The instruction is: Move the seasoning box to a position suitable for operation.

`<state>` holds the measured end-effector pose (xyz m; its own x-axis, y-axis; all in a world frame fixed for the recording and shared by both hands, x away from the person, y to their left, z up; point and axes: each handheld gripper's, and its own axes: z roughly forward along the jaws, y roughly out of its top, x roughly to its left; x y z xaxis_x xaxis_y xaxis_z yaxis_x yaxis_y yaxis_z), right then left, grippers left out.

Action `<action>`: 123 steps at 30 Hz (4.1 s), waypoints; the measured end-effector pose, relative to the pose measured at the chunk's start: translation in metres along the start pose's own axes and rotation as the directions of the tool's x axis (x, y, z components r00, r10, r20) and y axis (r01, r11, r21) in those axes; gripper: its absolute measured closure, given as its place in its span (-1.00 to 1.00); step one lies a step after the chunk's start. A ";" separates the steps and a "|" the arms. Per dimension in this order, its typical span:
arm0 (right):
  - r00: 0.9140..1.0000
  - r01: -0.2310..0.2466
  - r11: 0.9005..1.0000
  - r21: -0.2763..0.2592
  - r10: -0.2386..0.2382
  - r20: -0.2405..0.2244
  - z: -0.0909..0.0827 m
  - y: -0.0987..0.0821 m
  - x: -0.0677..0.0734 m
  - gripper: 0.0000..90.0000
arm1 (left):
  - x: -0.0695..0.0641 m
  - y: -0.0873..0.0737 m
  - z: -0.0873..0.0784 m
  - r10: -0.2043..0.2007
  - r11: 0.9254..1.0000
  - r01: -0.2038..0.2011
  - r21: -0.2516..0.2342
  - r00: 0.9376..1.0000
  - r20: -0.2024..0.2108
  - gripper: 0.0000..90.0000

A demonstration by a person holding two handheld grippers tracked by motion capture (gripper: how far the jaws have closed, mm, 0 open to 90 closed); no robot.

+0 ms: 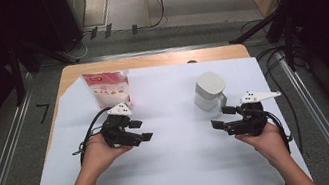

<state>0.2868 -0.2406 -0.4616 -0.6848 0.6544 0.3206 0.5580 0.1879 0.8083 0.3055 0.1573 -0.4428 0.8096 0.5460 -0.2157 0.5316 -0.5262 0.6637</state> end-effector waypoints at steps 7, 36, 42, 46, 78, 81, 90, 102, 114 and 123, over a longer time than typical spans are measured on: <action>1.000 0.025 1.000 0.009 -0.025 0.004 0.002 0.000 0.002 -0.50 | 0.000 0.000 0.000 0.007 1.000 -0.007 0.007 1.000 0.001 -0.20; 0.996 0.016 0.999 -0.028 -0.014 0.085 -0.007 0.007 0.004 -0.89 | 0.000 0.000 -0.001 0.005 1.000 -0.005 0.002 1.000 0.000 -0.20; 0.993 0.014 0.999 -0.038 -0.009 0.121 -0.006 0.016 -0.004 -0.90 | -0.001 0.001 0.000 0.010 1.000 -0.010 0.003 1.000 -0.004 -0.20; 0.990 -0.009 1.000 -0.017 0.011 0.144 -0.004 0.021 -0.007 -0.89 | 0.000 0.000 0.000 0.004 1.000 -0.004 0.001 1.000 0.004 -0.20; 0.965 0.013 0.996 0.084 -0.035 0.260 0.028 0.075 -0.035 -0.83 | -0.001 -0.001 0.000 0.004 1.000 -0.004 0.003 1.000 0.001 -0.19; 0.963 0.009 0.996 0.087 -0.032 0.268 0.037 0.073 -0.040 -0.83 | -0.002 -0.001 0.001 0.011 1.000 -0.011 0.015 1.000 0.003 -0.19; 0.962 0.027 0.992 0.120 -0.058 0.265 0.057 0.066 -0.043 -0.83 | -0.006 -0.006 -0.003 0.008 1.000 -0.008 0.014 1.000 -0.005 -0.19; 0.949 0.043 0.990 0.132 -0.082 0.306 0.081 0.059 -0.049 -0.79 | -0.007 -0.012 -0.007 -0.013 1.000 0.013 0.009 1.000 -0.018 -0.19; 0.950 0.040 0.996 0.081 -0.063 0.307 0.084 0.057 -0.050 -0.78 | -0.007 -0.012 -0.007 -0.005 1.000 0.006 0.018 1.000 -0.022 -0.18; 0.933 0.089 0.995 0.049 -0.101 0.344 0.083 0.052 -0.047 -0.67 | -0.007 -0.011 -0.006 -0.002 1.000 0.003 0.022 1.000 -0.020 -0.18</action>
<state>0.3864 -0.2010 -0.4756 -0.5343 0.8440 0.0476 0.5169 0.2816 0.8084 0.2920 0.1635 -0.4442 0.8034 0.5597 -0.2030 0.5390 -0.5387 0.6475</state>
